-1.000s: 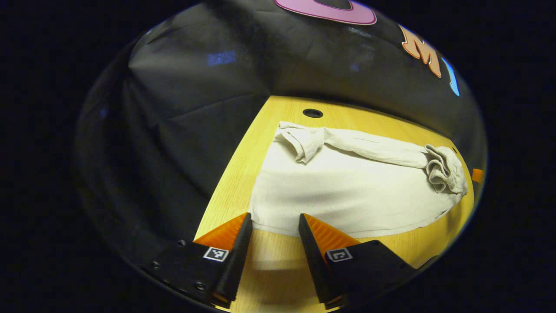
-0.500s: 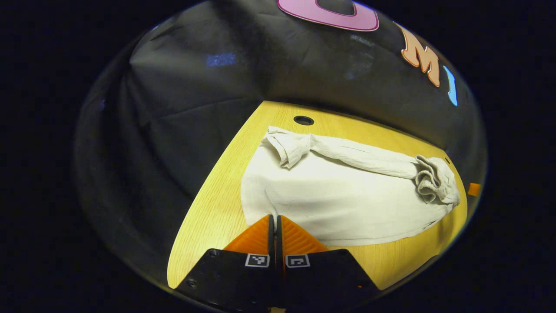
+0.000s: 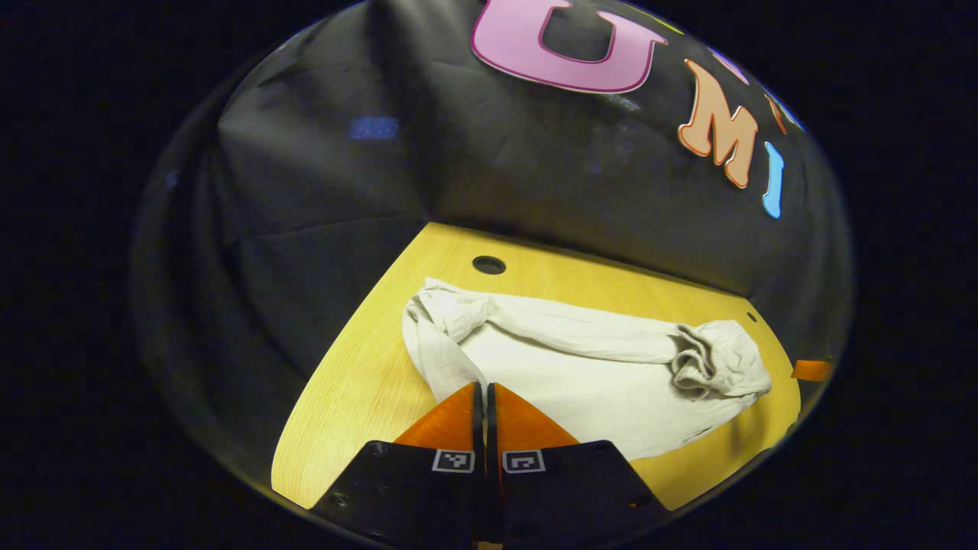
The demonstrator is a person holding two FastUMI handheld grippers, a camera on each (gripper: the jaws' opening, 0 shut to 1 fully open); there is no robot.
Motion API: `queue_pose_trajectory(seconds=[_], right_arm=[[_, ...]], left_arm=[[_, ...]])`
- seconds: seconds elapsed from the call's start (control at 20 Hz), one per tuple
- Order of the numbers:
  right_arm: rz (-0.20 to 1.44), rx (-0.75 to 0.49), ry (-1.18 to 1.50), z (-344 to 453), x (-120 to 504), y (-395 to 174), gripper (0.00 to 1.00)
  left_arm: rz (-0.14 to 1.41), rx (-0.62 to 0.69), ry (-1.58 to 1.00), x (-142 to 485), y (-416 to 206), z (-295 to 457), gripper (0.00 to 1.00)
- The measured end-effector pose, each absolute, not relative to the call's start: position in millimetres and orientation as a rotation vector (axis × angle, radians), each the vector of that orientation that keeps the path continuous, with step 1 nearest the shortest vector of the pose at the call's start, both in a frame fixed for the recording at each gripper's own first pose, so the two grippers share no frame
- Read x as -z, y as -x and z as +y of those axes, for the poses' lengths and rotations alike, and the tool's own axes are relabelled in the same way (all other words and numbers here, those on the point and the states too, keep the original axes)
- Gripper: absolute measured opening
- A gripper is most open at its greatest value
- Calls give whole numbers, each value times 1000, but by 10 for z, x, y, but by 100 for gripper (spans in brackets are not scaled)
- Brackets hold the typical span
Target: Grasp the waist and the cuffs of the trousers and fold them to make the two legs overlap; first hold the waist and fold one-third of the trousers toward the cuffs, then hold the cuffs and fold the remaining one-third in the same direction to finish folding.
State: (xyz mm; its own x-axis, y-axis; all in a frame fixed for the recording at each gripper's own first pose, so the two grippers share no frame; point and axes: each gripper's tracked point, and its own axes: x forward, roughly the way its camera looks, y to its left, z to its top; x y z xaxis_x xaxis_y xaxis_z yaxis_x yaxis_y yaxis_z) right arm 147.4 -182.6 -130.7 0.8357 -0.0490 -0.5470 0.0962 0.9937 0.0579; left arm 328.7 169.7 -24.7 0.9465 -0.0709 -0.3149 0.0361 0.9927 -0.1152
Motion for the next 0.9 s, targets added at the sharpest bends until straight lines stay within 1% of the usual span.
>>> queue_pose_trajectory(seconds=[0.05, 0.15, 0.35, 0.4, 0.45, 0.7, 0.9], right_arm=[[575, 78, -83, -1842, 1304, -1470, 96], [574, 84, -77, -1888, 1298, -1451, 96], [564, 97, -95, -1961, 1291, -1407, 96], [562, 99, -100, -1983, 1297, -1403, 92], [560, 100, -105, -2009, 1300, -1397, 96], [557, 91, -113, -2238, 1313, -1362, 96], [559, 73, -126, -2544, 1334, -1409, 96]], left_arm=[[309, 78, 122, 152, -3403, 1628, 0], [280, 127, 159, 9, -3423, 1451, 0], [236, 245, 172, -202, -3467, 861, 0], [221, 276, 162, -291, -3475, 717, 0], [208, 306, 157, -371, -3474, 554, 0], [153, 448, 155, -673, -3417, -347, 0], [122, 519, 170, -801, -3346, -1093, 0]])
